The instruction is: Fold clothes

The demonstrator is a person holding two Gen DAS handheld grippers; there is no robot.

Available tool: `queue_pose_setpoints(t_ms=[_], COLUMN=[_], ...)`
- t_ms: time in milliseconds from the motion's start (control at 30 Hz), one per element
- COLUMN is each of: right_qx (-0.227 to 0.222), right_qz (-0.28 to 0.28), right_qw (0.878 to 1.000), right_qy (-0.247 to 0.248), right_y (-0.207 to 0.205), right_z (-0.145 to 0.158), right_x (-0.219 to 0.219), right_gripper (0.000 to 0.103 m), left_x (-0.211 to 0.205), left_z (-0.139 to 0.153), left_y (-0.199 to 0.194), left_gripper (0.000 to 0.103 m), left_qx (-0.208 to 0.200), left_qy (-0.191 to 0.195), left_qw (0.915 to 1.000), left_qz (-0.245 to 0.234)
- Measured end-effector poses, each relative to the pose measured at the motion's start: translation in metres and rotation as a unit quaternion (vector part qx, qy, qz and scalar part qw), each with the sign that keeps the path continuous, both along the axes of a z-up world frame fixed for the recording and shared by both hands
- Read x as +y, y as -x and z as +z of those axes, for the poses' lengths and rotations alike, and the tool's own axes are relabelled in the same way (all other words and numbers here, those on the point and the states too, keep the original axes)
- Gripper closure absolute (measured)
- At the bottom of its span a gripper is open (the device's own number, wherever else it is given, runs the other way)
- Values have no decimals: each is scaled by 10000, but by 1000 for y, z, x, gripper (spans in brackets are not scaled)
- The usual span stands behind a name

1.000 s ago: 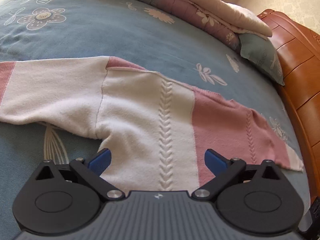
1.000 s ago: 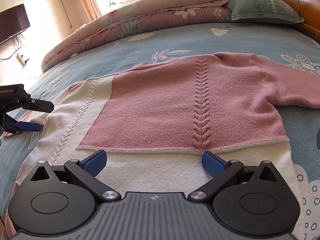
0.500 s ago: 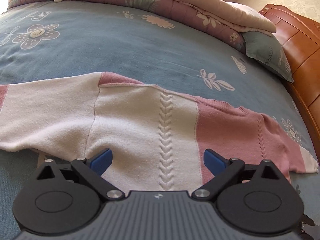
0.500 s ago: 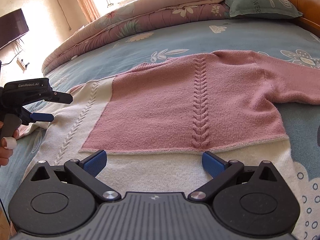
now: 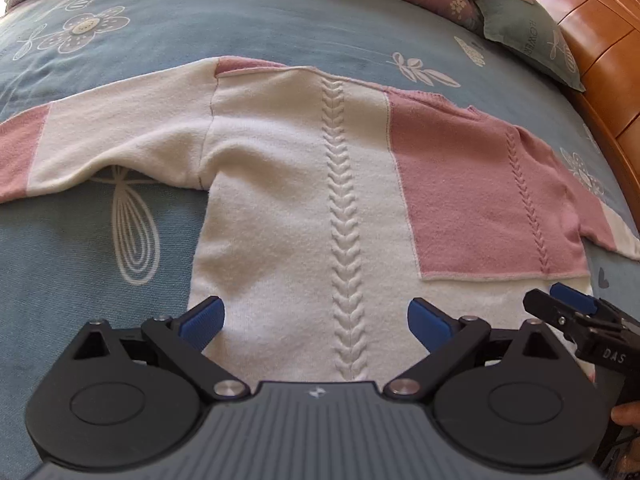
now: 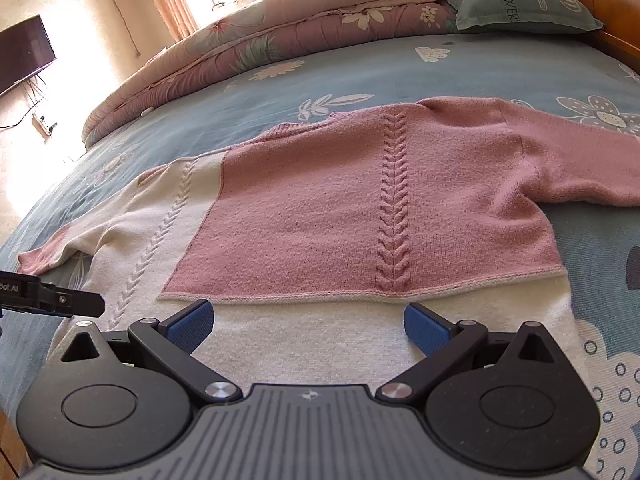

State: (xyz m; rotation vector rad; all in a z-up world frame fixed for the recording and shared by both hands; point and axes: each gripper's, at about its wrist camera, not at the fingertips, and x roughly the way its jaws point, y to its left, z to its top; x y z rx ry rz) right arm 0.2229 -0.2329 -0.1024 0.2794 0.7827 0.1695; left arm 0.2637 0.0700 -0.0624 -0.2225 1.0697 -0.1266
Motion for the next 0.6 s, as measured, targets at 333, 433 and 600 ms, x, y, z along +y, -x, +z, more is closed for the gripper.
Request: queue_pose_setpoints(t_ms=[333,433,600], right_qx=[16,52,-28], right_qz=[101,99,187], right_qw=[9989,9971,9928], right_qy=[459,751,1181], right_y=[11,10,13], right_z=[-4,-10,-15], right_x=[5,12,21], right_gripper=[0,0,0], left_x=[-44,-49,-47], left_z=[13,7,-9], left_y=[10,-3,-44], left_gripper=[5,5,5], left_qx=[-593,-927,-1310], left_qy=[-158,-236,-329], left_qw=[9961,9926,9875], left_qz=[-639,-754,-813])
